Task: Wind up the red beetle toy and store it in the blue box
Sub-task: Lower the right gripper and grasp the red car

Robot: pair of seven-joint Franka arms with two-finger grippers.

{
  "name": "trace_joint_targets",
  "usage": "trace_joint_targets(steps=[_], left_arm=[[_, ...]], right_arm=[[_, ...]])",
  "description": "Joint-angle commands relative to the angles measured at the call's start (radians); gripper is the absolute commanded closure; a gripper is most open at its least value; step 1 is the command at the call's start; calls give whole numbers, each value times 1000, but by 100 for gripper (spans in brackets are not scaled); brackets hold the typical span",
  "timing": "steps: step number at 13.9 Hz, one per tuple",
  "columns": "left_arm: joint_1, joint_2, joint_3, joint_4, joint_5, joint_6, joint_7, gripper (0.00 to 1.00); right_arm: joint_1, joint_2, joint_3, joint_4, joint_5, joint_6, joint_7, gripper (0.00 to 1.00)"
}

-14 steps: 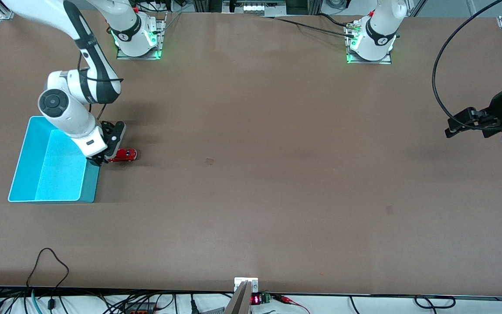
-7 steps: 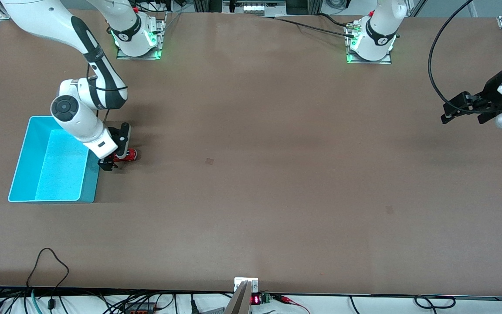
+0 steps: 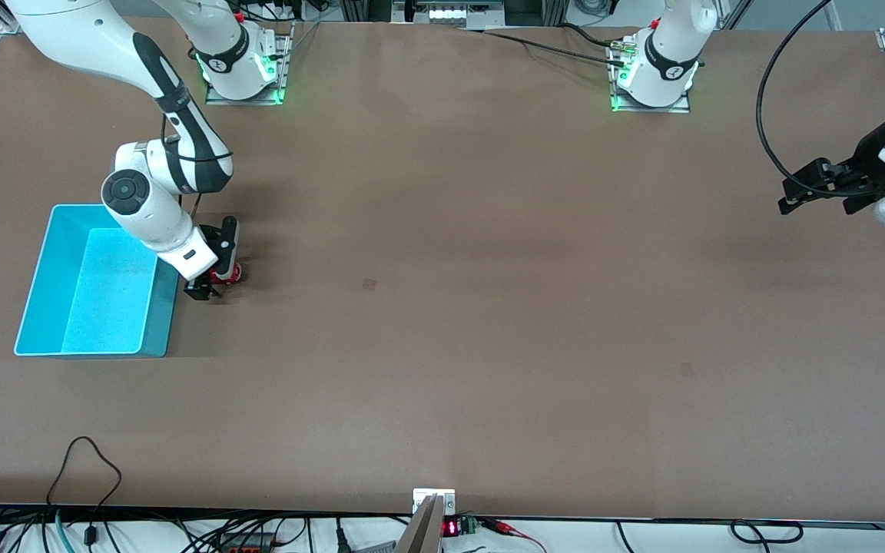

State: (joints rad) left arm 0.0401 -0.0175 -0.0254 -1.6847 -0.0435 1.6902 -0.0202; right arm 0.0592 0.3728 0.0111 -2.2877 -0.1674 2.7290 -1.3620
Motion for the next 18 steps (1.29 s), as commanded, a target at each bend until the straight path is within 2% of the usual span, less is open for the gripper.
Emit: trace_joint_targets(steps=[1, 3, 4, 7, 11, 13, 15, 17, 18], left_arm=[[-2, 19, 1, 29, -4, -18, -3, 0], [0, 16, 5, 28, -2, -29, 11, 0], [0, 13, 7, 28, -2, -37, 12, 0], [-2, 11, -1, 28, -2, -64, 11, 0], [-3, 11, -5, 28, 40, -58, 3, 0], [-6, 11, -7, 28, 45, -58, -3, 0], [-8, 11, -5, 28, 45, -58, -3, 0], [-9, 11, -5, 30, 45, -58, -3, 0], [-9, 11, -5, 30, 45, -58, -3, 0]], right_arm=[[-7, 5, 6, 7, -17, 14, -6, 80], [-7, 3, 6, 10, -12, 18, 10, 96], [-7, 0, 6, 16, -9, 20, 29, 100], [-7, -37, 35, 48, -4, 6, 231, 100], [-12, -97, 36, 123, -1, -119, 663, 100], [-18, -101, 21, 178, 69, -149, 765, 100], [-29, -118, -55, 201, 199, -246, 863, 100], [-30, -120, -191, 233, 223, -328, 915, 100], [-36, -115, -238, 244, 233, -351, 916, 100]])
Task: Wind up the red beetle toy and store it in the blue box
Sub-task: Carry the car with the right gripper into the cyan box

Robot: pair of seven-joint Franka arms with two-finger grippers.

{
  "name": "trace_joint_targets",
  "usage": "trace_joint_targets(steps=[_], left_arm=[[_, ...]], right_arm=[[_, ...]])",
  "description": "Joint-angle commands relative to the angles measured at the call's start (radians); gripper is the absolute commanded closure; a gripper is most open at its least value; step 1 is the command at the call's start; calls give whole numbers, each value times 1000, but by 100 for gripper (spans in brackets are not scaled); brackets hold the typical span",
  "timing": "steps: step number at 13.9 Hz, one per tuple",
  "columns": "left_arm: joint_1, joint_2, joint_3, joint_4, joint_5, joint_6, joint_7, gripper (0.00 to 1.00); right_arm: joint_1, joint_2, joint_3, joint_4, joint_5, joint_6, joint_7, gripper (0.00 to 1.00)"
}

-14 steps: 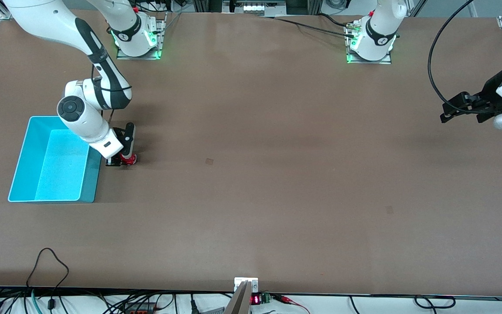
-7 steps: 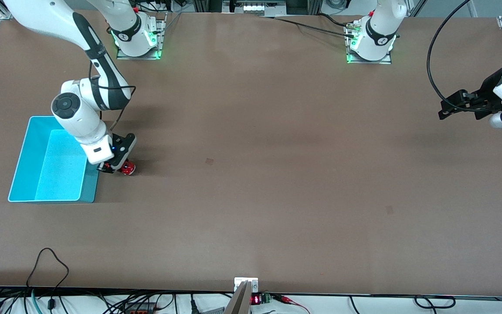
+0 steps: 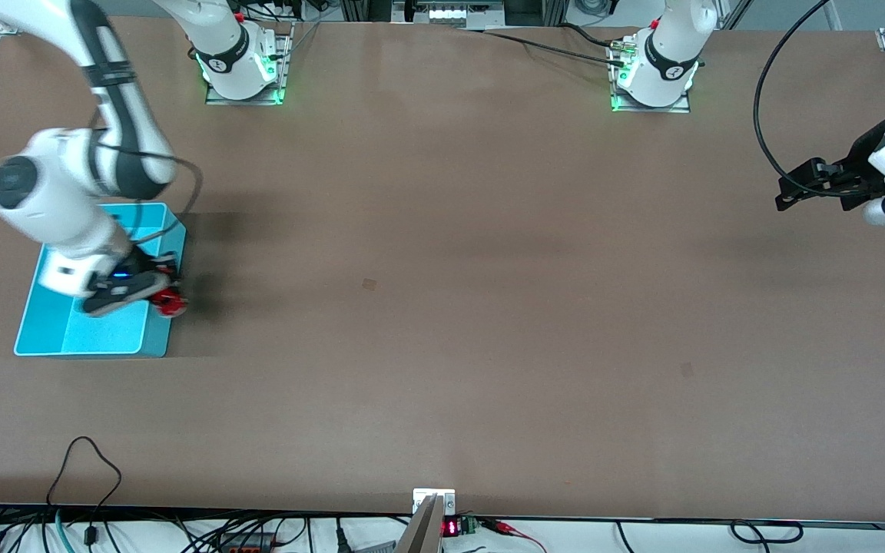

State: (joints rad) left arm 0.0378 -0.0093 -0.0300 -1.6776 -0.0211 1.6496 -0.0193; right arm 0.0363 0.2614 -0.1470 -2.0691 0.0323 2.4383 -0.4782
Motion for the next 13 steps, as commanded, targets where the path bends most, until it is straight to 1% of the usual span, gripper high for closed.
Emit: trace_joint_targets(steps=[1, 4, 5, 9, 11, 12, 13], left_arm=[[-9, 3, -1, 22, 23, -17, -5, 0], [-9, 3, -1, 22, 21, -17, -4, 0], [-9, 3, 1, 22, 21, -17, -4, 0], [-9, 3, 1, 22, 23, -16, -4, 0], [-9, 3, 1, 22, 23, -16, -4, 0], [-9, 3, 1, 22, 21, -16, -5, 0], [-9, 3, 1, 21, 23, -16, -4, 0]], right_arm=[[-16, 1, -104, 29, 44, -65, 35, 100], [-52, 35, -120, 9, 44, -67, 120, 100], [-59, 42, -123, -15, 44, -65, 125, 100], [-69, 111, -121, -20, 44, -54, 132, 99], [-69, 148, -121, -19, 43, -48, 127, 89], [-67, 153, -121, -19, 41, -42, 125, 72], [-67, 153, -121, -17, 40, -41, 118, 50]])
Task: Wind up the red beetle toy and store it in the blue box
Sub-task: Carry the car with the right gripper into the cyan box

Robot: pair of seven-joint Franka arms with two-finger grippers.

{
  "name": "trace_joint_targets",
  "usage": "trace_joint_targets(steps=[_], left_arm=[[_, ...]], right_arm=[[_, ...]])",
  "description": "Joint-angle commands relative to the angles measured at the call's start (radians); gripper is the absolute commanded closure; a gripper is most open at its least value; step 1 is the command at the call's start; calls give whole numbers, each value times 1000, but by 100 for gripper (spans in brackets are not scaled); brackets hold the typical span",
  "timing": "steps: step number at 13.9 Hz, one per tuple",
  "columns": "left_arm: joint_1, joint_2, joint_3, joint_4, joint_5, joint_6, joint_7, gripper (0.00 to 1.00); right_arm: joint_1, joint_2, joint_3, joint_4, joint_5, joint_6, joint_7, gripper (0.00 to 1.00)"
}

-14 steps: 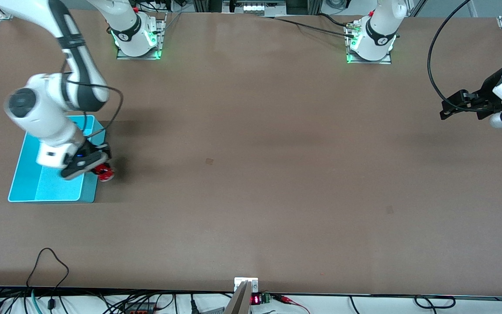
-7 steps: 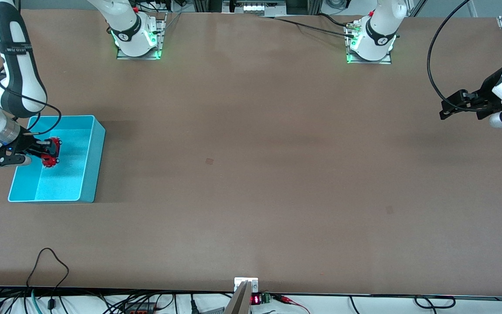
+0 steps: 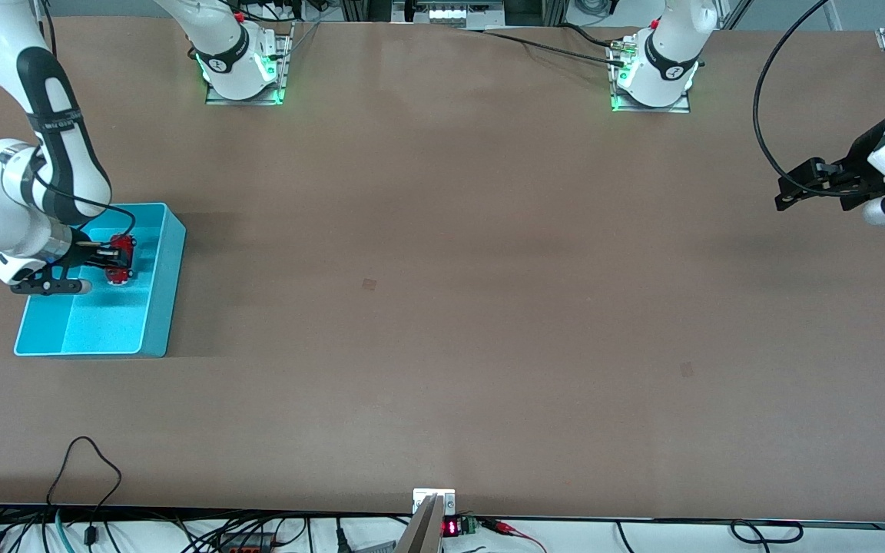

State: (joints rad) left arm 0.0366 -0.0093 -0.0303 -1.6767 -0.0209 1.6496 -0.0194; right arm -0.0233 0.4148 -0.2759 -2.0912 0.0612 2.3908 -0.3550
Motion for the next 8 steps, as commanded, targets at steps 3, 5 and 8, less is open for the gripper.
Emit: trace_joint_targets(steps=[3, 5, 8], left_arm=[[-6, 3, 3, 20, 21, -16, -4, 0], [-4, 3, 4, 20, 21, -16, -4, 0], [-6, 2, 3, 20, 18, -7, -4, 0]], right_arm=[[-3, -45, 9, 8, 9, -2, -8, 0], [0, -94, 15, 20, 3, -21, -9, 0], [0, -181, 33, 101, 3, -172, -4, 0]])
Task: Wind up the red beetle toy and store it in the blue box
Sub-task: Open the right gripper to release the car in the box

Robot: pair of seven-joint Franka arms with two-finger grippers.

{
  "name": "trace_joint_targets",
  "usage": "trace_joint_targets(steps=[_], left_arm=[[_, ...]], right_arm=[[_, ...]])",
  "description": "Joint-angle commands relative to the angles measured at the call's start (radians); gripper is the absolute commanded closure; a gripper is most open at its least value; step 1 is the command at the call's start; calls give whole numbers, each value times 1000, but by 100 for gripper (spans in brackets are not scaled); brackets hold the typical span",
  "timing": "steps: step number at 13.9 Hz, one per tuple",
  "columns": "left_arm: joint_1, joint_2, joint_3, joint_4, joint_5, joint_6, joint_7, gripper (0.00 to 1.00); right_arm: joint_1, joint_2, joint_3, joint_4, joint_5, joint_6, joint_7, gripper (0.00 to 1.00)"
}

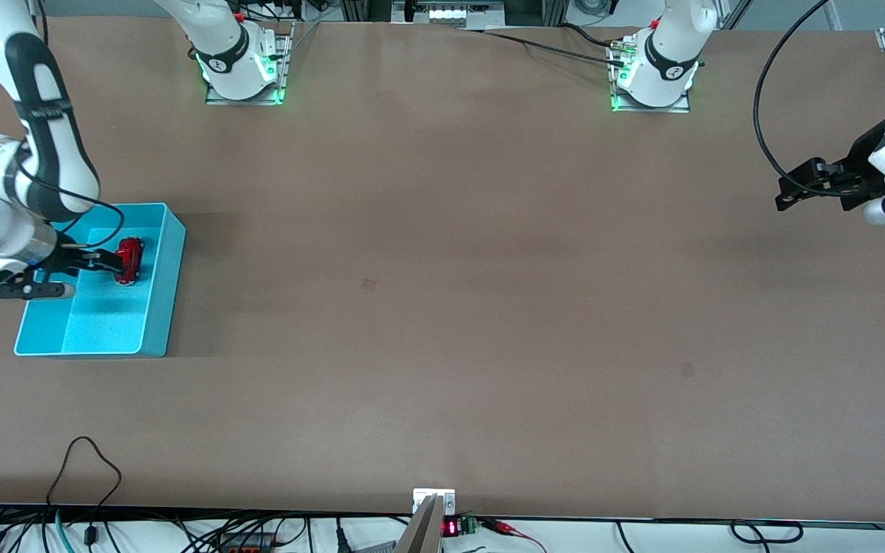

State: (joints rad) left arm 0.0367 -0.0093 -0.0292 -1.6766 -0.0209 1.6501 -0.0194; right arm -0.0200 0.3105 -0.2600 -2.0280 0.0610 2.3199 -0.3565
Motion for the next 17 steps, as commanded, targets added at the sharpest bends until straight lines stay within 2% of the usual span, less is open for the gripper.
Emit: trace_joint_targets(steps=[1, 6, 9, 11, 17], left_arm=[[-6, 2, 2, 20, 18, -7, -4, 0], [-8, -11, -12, 18, 18, -13, -4, 0], [-5, -9, -12, 20, 18, -6, -4, 0], [-3, -9, -12, 20, 18, -7, -4, 0], [0, -6, -11, 18, 21, -7, -4, 0]], right_arm=[[-1, -100, 24, 72, 2, -161, 4, 0], [5, -183, 119, 349, -35, -574, 55, 0], [3, -231, 227, 466, -78, -741, 229, 0], [2, -244, 261, 508, -78, -793, 260, 0], [-6, -245, 257, 506, -79, -788, 260, 0]])
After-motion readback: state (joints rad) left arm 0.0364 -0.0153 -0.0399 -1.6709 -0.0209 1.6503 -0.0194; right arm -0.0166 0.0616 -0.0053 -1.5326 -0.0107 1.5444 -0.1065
